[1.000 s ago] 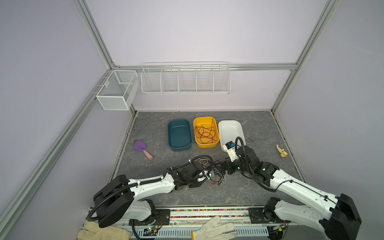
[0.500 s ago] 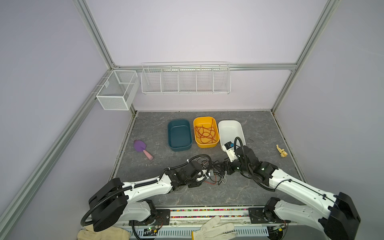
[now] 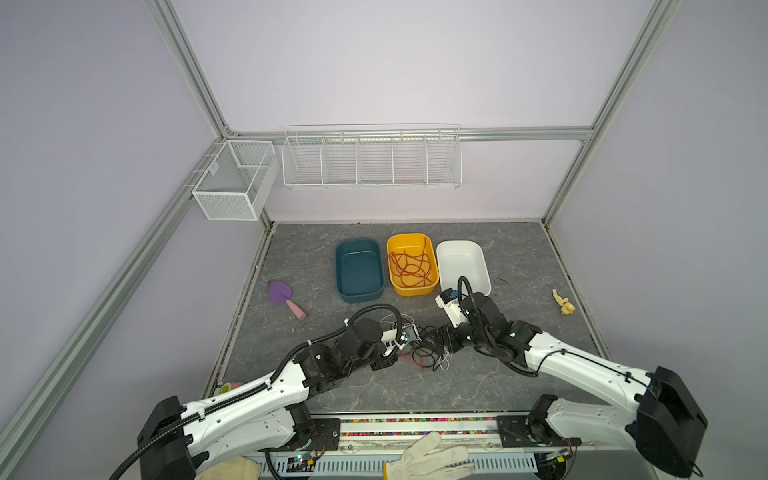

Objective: Untangle the cables
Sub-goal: 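Pinch a red wire with the left gripper while the right gripper grasps the bundle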

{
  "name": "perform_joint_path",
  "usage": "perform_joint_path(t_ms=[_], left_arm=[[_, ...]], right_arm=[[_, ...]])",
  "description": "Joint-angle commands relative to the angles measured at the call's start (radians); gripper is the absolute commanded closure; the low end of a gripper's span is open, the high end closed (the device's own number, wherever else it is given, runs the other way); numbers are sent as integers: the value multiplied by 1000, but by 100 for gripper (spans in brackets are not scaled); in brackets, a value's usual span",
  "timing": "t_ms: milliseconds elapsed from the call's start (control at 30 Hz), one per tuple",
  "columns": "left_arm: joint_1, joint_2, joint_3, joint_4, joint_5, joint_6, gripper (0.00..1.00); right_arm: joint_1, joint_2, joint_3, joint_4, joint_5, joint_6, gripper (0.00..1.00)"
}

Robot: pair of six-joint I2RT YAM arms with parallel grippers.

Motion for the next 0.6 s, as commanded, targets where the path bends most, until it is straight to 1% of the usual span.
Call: perform_joint_path(t_ms=[0,167,267,367,433,567], left_arm=[[-1,-39,67,-10,-7,-59,100],[-1,-10,193,-88,-50,-168,100],[-1,38,275,-141,-75,-245,100],[-1,88,338,-190,-78,-300,100],[0,119,374,-221,-99,-336,100],[-1,161,442,-273,-135,-395,100]], right_arm=[[12,12,14,20,-21,7,7],[19,-8,13,21,-27,0,6],[29,-50,-6,50,-53,-7,6],[37,-100,-23,68,-73,-16,7],[40,-132,-36,82,-78,-19,7],[42,-188,-55,86,-48,-21,7]])
